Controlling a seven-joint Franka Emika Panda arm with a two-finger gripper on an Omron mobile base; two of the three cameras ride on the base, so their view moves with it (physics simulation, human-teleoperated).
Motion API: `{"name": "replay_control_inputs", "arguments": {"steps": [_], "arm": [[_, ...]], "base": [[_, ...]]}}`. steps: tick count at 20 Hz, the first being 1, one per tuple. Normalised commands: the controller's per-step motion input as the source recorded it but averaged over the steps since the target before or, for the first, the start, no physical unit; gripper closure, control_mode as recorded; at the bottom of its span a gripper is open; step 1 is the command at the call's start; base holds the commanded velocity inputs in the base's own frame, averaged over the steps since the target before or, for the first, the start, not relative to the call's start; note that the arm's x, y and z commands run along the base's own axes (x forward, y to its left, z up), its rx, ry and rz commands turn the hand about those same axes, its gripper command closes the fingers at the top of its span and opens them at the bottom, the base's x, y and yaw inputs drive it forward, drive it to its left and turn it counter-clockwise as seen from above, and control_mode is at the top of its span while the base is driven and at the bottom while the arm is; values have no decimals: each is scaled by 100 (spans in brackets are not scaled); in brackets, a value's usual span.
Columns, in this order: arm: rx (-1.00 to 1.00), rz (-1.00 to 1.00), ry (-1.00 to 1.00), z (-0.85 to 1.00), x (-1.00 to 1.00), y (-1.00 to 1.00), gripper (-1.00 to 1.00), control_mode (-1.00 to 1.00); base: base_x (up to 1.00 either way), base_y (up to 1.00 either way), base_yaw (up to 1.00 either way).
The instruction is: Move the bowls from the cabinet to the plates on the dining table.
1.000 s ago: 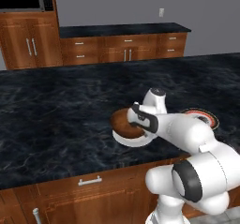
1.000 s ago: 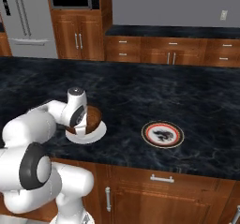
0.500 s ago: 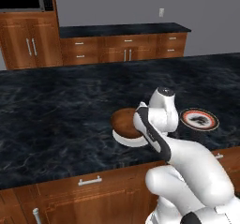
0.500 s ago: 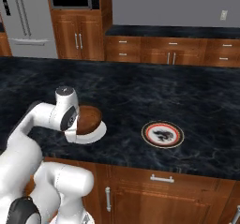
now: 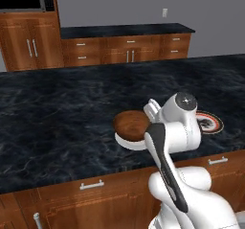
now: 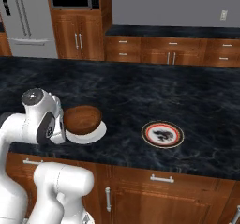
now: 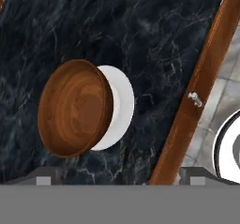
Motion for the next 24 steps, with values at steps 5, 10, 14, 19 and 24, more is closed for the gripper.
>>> {"name": "replay_control_inputs", "arguments": {"steps": [5,10,14,19,24], "arm": [[-21,23,-15,99,-61,11,-100,-100],[-8,44,-1,61,-65,1,-100,-100],[-1,65,4,39,-70,-1,-100,-100],[-14,43,4,75,-87,-1,-100,-100],[-20,14,7,59,-78,-10,-100,-100]], "base": [[0,0,0],[0,0,0],[0,0,0],[0,0,0],[0,0,0]]}}
